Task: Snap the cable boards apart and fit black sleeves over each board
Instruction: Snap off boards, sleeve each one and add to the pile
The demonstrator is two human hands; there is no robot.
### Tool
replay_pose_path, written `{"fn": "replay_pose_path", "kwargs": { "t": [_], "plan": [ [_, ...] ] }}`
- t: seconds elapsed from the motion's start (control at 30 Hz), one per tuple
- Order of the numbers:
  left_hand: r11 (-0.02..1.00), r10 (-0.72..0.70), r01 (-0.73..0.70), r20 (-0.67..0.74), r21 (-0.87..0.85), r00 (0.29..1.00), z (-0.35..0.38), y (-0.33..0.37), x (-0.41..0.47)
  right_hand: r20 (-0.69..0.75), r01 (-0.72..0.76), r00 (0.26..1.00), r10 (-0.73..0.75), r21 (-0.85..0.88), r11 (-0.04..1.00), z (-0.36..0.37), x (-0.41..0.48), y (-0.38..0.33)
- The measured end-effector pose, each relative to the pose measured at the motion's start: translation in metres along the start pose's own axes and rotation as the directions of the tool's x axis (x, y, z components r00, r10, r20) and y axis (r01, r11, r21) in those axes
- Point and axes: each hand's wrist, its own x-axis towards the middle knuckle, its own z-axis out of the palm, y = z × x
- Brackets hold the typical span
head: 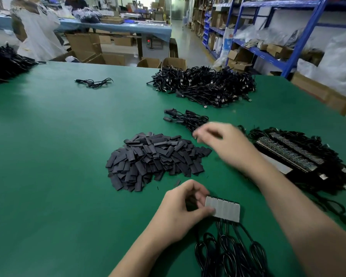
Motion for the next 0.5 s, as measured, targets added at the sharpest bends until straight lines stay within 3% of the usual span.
{"fn": "replay_pose_path", "kwargs": {
  "t": [0.13, 0.3, 0.4, 0.5],
  "plan": [
    [0.980, -0.039, 0.044, 0.030, -0.192, 0.999, -0.007, -0.003, 0.002, 0.215, -0.185, 0.969, 0.124, 0.292, 0.938, 0.018, -0.076, 0.032],
    [0.964, -0.037, 0.044, 0.033, -0.263, 0.999, -0.012, -0.005, 0.002, 0.228, -0.294, 0.952, 0.203, 0.500, 0.815, 0.037, -0.109, 0.046],
    [0.966, -0.033, 0.036, 0.015, -0.255, 0.999, -0.013, -0.004, 0.000, 0.204, -0.290, 0.956, 0.211, 0.543, 0.788, 0.045, -0.111, 0.044],
    [0.999, 0.040, -0.043, -0.096, -0.032, 0.995, -0.011, -0.003, -0.002, 0.187, -0.277, 0.960, 0.207, 0.549, 0.789, 0.049, -0.113, 0.043]
  ]
}}
